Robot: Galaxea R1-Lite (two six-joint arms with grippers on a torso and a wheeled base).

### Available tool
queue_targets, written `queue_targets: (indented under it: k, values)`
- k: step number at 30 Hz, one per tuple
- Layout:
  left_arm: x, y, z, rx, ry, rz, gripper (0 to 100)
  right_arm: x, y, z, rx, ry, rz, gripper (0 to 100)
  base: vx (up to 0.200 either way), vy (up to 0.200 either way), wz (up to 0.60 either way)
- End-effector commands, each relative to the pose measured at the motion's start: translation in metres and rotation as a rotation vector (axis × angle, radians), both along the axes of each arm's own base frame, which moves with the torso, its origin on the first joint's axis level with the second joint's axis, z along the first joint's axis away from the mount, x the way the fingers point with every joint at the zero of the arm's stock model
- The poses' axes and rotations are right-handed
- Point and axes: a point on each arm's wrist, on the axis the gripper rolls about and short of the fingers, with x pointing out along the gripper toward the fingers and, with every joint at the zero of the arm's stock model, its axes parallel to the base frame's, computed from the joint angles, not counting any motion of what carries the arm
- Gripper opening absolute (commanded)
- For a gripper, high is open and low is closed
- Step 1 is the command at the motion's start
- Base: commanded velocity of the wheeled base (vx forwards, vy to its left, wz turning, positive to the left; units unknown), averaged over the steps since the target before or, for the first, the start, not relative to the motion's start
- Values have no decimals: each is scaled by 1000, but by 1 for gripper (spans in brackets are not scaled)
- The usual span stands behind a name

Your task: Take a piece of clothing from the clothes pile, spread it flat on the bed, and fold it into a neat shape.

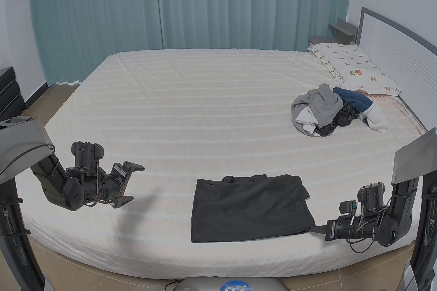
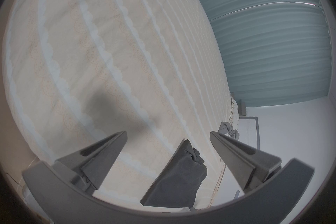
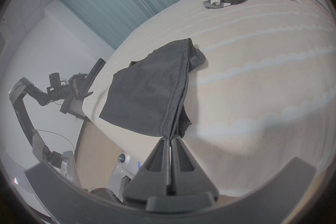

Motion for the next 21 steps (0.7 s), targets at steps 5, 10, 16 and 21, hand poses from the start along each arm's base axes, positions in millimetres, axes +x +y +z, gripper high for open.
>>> queue_targets:
  k: [5,10,16,21]
  values:
    - [0,0,0,-1,-1,1,100,0,-2,-10,-30,14,20,100,0,0,0]
    - [0,0,0,-1,1,1,100,5,-7,0,-23,-30,-2,100,0,0,0]
    - [0,0,0,1,2,3,100,34,-10,22,94,-106,-117,100,0,0,0]
    - [0,0,0,0,2,1,100,64,2,17,231,-73,-212,100,40,0,0]
